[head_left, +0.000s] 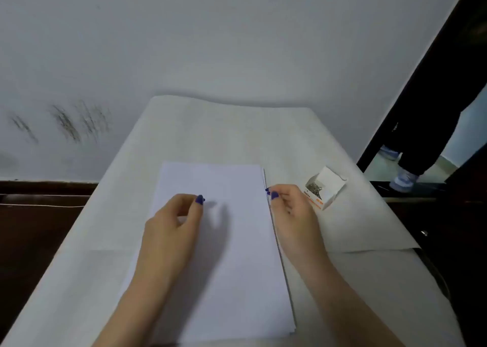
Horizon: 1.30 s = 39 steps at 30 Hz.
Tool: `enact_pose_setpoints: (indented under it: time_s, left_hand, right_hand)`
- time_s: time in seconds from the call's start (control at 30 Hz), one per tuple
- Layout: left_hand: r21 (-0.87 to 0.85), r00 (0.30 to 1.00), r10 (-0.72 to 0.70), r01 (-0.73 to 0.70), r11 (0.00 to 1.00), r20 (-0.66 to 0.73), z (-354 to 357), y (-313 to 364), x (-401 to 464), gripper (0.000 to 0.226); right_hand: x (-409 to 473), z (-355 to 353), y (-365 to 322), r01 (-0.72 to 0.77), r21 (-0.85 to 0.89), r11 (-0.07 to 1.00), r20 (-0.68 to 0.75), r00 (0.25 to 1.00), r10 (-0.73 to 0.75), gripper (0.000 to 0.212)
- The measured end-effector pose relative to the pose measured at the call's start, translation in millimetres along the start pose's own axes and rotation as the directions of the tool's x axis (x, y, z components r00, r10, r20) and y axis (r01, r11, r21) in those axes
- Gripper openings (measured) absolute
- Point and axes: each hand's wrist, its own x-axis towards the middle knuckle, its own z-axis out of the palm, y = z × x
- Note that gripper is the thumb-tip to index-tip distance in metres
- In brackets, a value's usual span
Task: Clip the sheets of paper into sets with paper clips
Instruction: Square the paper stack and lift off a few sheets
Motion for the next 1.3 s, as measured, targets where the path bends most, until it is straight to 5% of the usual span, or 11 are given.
enact_pose_setpoints:
  time_s: [0.13,0.27,0.63,1.3]
  left_hand:
    - [0.230,0.998,0.057,-0.058,0.971,0.009,2.7,-0.6,-1.5,0.023]
    - [0.280,0.997,0.072,-0.074,0.957,0.016,3.7,-0.9,-1.1,0.027]
    - [0.311,0.996,0.074,-0.085,0.947,0.045,3.4,-3.4,0.5,0.030]
    - [0.335,0.996,0.070,-0.085,0.938,0.058,3.8,-2.0,-0.4,0.032]
  right_hand:
    - [-0.5,3.2,7.2,-0.048,-0.074,0.996,0.078,0.996,0.054,0.026]
    - [4.0,5.6,10.8,-0.089,-0.029,0.996,0.067,0.994,0.091,0.028]
    - [5.5,3.8,9.4,-0.128,-0.029,0.991,0.047,0.991,0.129,0.031]
    - [-16.8,9.9,-5.2,0.013,-0.056,0.998,0.107,0.994,-0.007,0.033]
